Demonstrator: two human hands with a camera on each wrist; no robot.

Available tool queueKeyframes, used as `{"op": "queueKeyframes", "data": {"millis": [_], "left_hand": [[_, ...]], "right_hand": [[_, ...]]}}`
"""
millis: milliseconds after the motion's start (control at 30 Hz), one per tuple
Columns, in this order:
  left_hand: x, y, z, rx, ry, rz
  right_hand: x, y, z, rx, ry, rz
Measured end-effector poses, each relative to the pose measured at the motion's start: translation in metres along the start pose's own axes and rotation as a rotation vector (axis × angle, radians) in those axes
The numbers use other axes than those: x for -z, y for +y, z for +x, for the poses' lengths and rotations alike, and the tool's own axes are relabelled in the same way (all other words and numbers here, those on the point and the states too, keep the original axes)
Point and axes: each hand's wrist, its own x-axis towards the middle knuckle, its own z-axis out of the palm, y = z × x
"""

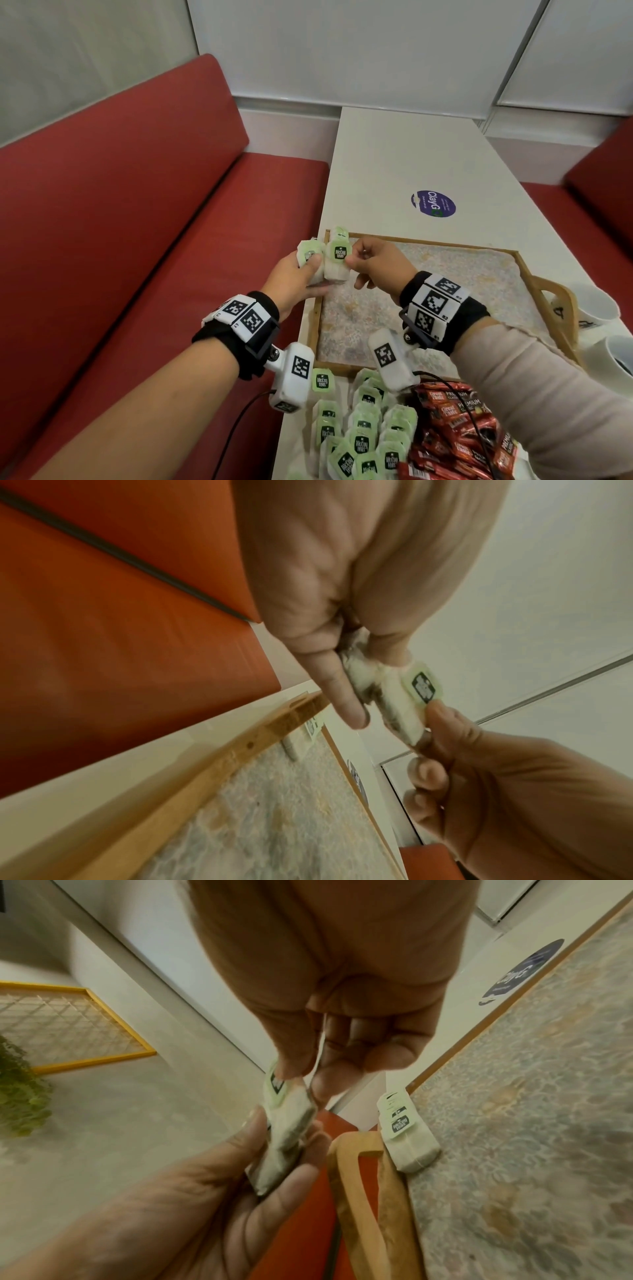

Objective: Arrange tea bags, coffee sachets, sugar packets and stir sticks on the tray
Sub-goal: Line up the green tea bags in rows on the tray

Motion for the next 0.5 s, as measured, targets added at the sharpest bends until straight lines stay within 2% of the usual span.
{"op": "queueKeyframes", "data": {"millis": [167,333,500], "left_hand": [[0.009,-0.002,0.008,0.007,0.118,-0.023],[0.016,-0.002,0.014,0.009,0.104,-0.013],[0.019,-0.002,0.020,0.010,0.085,-0.006]], "right_hand": [[0.004,0.015,0.017,-0.108,0.081,-0.030],[-0.004,0.033,0.032,-0.276,0.034,-0.119],[-0.014,0.039,0.042,-0.342,-0.025,-0.147]]}}
